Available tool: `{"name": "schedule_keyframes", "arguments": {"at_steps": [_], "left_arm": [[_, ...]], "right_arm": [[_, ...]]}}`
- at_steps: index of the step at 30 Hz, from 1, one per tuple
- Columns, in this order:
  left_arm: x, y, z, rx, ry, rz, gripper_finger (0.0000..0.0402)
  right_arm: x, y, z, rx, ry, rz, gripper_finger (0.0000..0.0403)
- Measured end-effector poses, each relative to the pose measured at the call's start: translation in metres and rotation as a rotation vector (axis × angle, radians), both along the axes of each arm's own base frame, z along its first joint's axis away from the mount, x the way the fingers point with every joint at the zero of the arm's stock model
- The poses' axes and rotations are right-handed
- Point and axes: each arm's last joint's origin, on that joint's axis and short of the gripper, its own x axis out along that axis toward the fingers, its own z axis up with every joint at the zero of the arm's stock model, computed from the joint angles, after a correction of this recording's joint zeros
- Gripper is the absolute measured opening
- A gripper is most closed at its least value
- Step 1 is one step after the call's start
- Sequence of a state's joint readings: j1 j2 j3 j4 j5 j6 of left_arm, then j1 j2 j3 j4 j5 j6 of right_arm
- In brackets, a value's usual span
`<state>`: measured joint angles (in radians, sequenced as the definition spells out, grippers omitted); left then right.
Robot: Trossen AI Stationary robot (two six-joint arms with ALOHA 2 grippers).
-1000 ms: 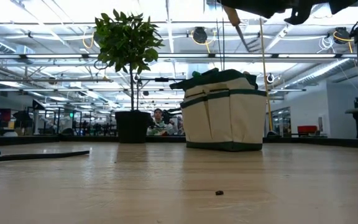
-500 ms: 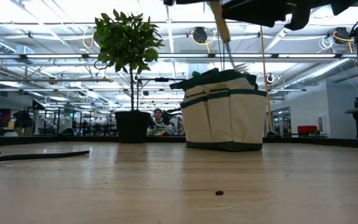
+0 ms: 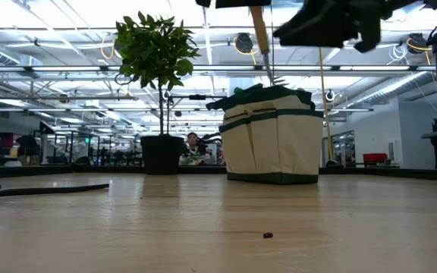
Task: Pick & Place Garden tools in Gardening bag
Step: Put the brown hand rake into the light brown gardening bag
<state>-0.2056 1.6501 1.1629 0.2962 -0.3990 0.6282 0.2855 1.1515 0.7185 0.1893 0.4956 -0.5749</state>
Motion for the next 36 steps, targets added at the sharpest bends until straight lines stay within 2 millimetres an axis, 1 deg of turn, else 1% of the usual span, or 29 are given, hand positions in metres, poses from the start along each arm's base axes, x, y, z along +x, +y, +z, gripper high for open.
{"name": "schedule_keyframes", "arguments": {"at_steps": [4,7,11,14,17,21,24,27,29,31,34,36], "left_arm": [[-0.002,0.002,-0.004,0.004,0.03,0.122,0.0073],[-0.003,0.002,-0.007,-0.019,0.055,0.15,0.0074],[-0.004,0.004,-0.009,-0.049,0.069,0.162,0.0074],[-0.004,0.004,-0.01,-0.05,0.072,0.163,0.0075],[-0.003,0.002,-0.007,-0.049,0.042,0.155,0.0075],[-0.003,0.0,-0.006,-0.044,0.035,0.148,0.0075],[-0.004,0.0,-0.008,-0.045,0.055,0.149,0.0075],[-0.004,0.0,-0.008,-0.057,0.053,0.159,0.0075],[-0.004,0.001,-0.008,-0.054,0.051,0.173,0.0076],[-0.004,0.001,-0.009,-0.053,0.055,0.185,0.0076],[-0.005,0.002,-0.011,-0.066,0.072,0.196,0.0076],[-0.005,0.003,-0.013,-0.085,0.085,0.205,0.0076]], "right_arm": [[-0.003,-0.007,-0.012,0.063,0.102,-0.06,0.0185],[-0.005,-0.012,-0.022,0.089,0.118,-0.089,0.0179],[-0.01,-0.02,-0.041,0.116,0.173,-0.051,0.0174],[-0.012,-0.023,-0.049,0.149,0.158,0.005,0.0174],[-0.012,-0.027,-0.051,0.123,0.119,0.022,0.0174],[-0.009,-0.032,-0.047,0.065,0.085,0.059,0.0174],[-0.008,-0.037,-0.047,0.112,0.086,0.121,0.0173],[-0.009,-0.043,-0.052,0.186,0.13,0.158,0.0166],[-0.009,-0.046,-0.054,0.197,0.15,0.155,0.0153],[-0.009,-0.047,-0.054,0.194,0.154,0.151,0.0131],[-0.01,-0.047,-0.054,0.151,0.16,0.17,0.0079],[-0.009,-0.047,-0.054,0.135,0.159,0.176,0.0036]]}}
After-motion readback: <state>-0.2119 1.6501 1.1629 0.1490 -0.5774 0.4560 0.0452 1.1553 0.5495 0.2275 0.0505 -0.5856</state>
